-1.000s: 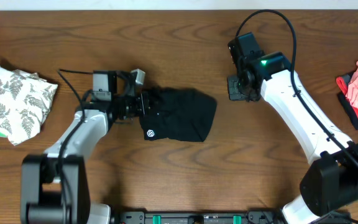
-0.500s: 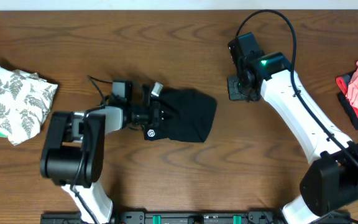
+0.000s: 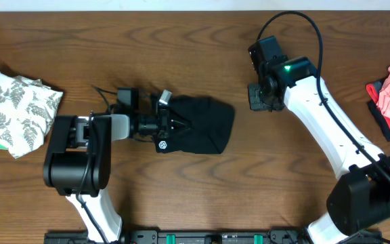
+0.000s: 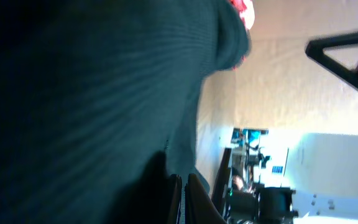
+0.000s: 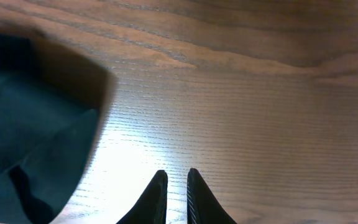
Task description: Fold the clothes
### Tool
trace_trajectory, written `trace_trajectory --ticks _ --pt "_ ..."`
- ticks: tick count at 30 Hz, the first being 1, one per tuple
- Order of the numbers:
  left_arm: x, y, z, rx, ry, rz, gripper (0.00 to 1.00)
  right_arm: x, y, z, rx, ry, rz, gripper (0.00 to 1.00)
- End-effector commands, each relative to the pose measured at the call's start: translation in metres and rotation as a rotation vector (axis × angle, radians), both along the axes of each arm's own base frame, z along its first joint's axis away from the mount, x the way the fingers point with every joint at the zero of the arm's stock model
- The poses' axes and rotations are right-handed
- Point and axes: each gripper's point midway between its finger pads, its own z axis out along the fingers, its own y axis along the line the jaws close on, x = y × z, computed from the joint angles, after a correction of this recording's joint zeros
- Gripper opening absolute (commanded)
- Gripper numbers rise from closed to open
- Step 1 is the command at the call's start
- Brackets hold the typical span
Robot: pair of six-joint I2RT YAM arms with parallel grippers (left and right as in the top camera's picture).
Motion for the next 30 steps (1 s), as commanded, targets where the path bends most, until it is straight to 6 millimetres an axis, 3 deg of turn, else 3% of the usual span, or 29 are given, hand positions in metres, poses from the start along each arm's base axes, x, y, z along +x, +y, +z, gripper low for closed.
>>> trace_trajectory --ticks 1,5,8,11,15,17,19,22,26,28,30 --pt "0.0 0.024 -0.03 0.159 0.161 0.135 0.06 0.0 -0.005 0.0 0.0 0.001 -0.024 0.11" --pt "0.005 0.033 -0.033 0.232 0.16 0.179 0.06 0.0 -0.005 0.0 -0.001 0.002 -0.023 0.11" --pt "0.023 0.041 -0.021 0.245 0.059 0.218 0.06 -0.001 -0.005 -0.001 -0.002 0.006 -0.023 0.11" --pt "0.046 0.048 0.011 0.211 -0.068 0.262 0.08 -0.002 -0.005 -0.001 -0.004 0.01 -0.023 0.11" --pt "0.057 0.048 0.078 0.148 -0.256 0.261 0.08 0.0 -0.003 -0.001 0.004 0.003 -0.015 0.11" --pt "0.056 0.048 0.103 0.145 -0.322 0.269 0.08 0.003 0.015 0.0 0.07 0.0 0.108 0.09" --pt "0.053 0.053 0.122 0.179 -0.34 0.315 0.07 0.006 0.046 0.006 0.194 -0.024 0.299 0.1" --pt "0.043 0.074 0.12 0.328 -0.242 0.444 0.06 0.025 0.074 0.021 0.296 -0.137 0.431 0.12" --pt "0.008 0.134 0.08 0.718 -0.043 0.628 0.06 0.062 0.098 0.046 0.361 -0.333 0.482 0.14" --pt "-0.012 0.157 0.066 0.869 0.038 0.666 0.06 0.074 0.111 0.05 0.391 -0.39 0.508 0.14" --pt "-0.027 0.165 0.057 0.933 0.1 0.663 0.06 0.082 0.127 0.043 0.417 -0.413 0.533 0.15"
